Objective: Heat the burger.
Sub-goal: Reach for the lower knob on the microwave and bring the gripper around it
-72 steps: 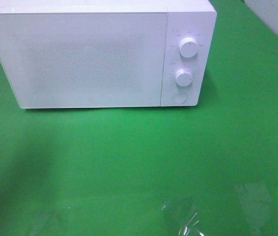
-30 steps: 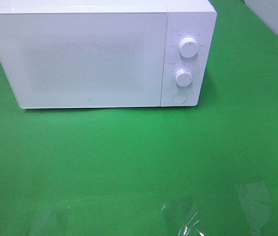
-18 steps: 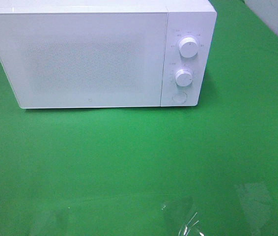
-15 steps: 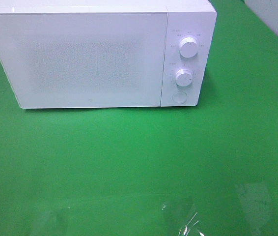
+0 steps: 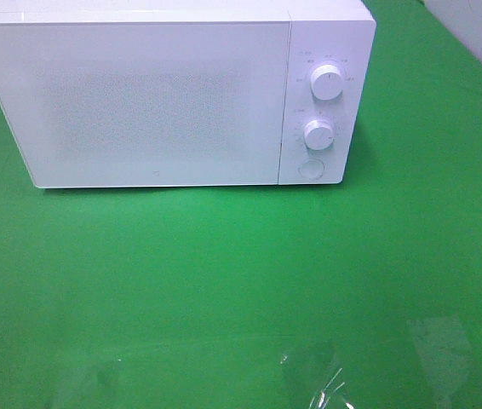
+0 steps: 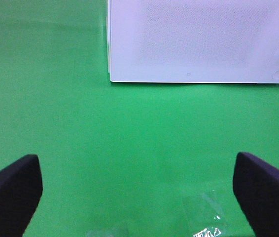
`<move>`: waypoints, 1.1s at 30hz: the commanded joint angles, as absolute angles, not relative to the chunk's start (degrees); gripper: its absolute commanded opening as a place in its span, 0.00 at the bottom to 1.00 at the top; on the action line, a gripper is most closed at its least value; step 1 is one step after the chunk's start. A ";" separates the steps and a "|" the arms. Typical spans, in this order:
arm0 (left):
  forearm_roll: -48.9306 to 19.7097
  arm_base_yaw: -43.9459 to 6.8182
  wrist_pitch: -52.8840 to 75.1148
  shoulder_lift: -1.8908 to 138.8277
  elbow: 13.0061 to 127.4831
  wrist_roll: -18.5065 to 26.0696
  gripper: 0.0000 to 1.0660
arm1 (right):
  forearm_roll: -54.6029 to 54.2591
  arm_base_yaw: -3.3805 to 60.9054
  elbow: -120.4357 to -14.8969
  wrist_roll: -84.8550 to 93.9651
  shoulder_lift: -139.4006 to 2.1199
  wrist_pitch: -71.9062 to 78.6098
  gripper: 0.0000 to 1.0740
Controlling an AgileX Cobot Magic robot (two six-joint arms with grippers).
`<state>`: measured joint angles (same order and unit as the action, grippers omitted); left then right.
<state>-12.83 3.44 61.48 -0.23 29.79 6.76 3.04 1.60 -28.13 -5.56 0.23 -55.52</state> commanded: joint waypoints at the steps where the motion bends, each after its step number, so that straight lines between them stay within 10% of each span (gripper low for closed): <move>1: -13.52 3.55 61.08 -1.55 29.56 6.70 0.91 | 2.64 1.49 -28.02 -4.93 1.66 -54.95 0.71; 33: -13.52 3.55 61.08 -1.55 29.56 6.70 0.91 | 2.64 1.49 -28.25 -5.04 1.66 -54.77 0.72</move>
